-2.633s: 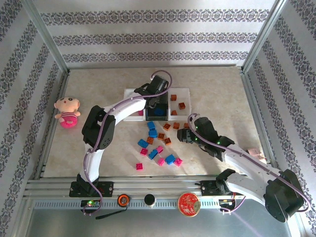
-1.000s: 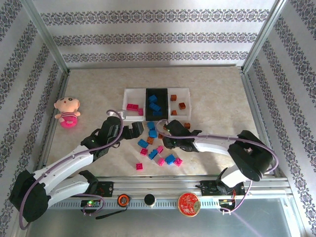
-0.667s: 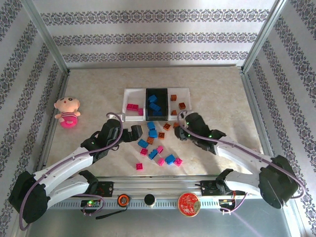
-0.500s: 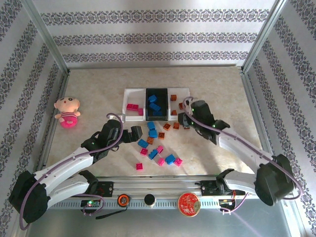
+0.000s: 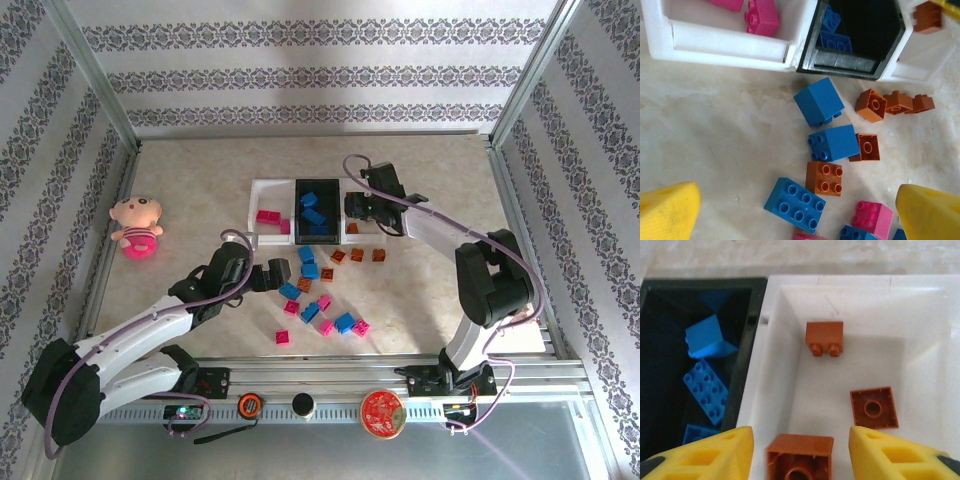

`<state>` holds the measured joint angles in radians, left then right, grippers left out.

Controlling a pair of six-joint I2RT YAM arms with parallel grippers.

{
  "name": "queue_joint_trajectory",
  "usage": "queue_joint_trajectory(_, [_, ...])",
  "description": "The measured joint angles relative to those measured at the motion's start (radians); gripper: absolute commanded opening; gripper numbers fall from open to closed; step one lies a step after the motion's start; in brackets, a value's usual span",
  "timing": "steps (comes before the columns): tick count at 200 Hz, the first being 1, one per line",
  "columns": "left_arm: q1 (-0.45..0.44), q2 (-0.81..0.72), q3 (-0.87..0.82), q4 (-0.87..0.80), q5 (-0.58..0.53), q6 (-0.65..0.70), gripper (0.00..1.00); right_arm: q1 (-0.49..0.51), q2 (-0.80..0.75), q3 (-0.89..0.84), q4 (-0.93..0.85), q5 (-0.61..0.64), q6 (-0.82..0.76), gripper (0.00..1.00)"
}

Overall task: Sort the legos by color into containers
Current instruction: Place the lego in the container, then pick up the lego from the center of the table.

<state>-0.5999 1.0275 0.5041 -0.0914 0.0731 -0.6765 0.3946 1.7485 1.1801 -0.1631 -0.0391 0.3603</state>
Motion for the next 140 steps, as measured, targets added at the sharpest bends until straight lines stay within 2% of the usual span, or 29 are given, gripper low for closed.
queue_joint_trajectory(40, [-0.005,0.108,0.046,-0.021,0.040,0.037,0.91,0.002,-0.007,0.002,0.011,-0.019,0.007,0.63])
queue_joint_trajectory(85, [-0.053,0.306,0.159,-0.034,0.040,0.080,0.91,0.028,-0.120,-0.138,0.036,-0.037,0.013,0.63])
queue_joint_trajectory(140, [-0.144,0.543,0.375,-0.054,-0.059,0.157,0.84,0.033,-0.239,-0.271,0.065,-0.046,0.037,0.63])
